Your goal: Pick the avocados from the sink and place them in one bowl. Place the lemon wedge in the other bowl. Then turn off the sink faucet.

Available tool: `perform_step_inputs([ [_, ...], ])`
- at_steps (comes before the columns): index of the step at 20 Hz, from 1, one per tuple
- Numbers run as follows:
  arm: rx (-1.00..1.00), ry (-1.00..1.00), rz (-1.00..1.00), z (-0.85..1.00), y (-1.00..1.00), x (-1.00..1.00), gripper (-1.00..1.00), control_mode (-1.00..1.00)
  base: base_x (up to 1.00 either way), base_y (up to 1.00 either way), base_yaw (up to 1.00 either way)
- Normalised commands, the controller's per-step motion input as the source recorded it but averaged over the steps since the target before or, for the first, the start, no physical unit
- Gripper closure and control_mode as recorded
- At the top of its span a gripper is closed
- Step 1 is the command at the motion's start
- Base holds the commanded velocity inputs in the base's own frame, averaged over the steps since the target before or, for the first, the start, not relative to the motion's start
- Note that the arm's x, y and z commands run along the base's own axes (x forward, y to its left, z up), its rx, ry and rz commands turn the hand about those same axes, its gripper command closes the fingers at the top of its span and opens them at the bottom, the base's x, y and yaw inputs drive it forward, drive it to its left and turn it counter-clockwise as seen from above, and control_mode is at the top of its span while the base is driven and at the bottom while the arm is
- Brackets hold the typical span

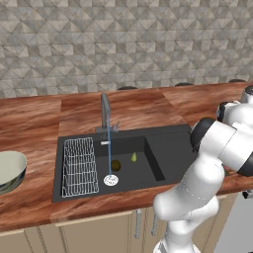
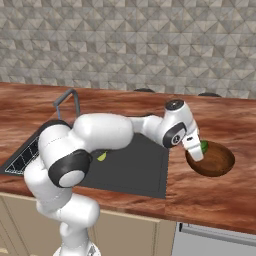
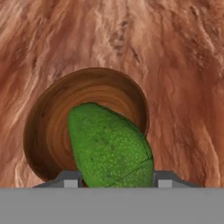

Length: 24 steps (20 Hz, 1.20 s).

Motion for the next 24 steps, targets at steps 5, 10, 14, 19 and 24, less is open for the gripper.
perform_step_inputs([
  [5,0.0,0.13,0.0,0.02,-0.22,0.01,-1.0,-1.0,0.0,0.0,0.0],
  [10,0.0,0.11,-0.01,0.3,0.15,0.0,-1.0,-1.0,0.0,0.0,0.0],
  [14,0.0,0.13,-0.02,0.09,0.37,0.0,-1.0,-1.0,0.0,0.0,0.0],
  [19,-0.01,0.12,-0.03,0.02,0.35,0.0,-1.0,-1.0,0.0,0.0,0.0],
  [24,-0.01,0.07,-0.01,0.4,0.6,-0.31,-1.0,-1.0,0.0,0.0,0.0],
])
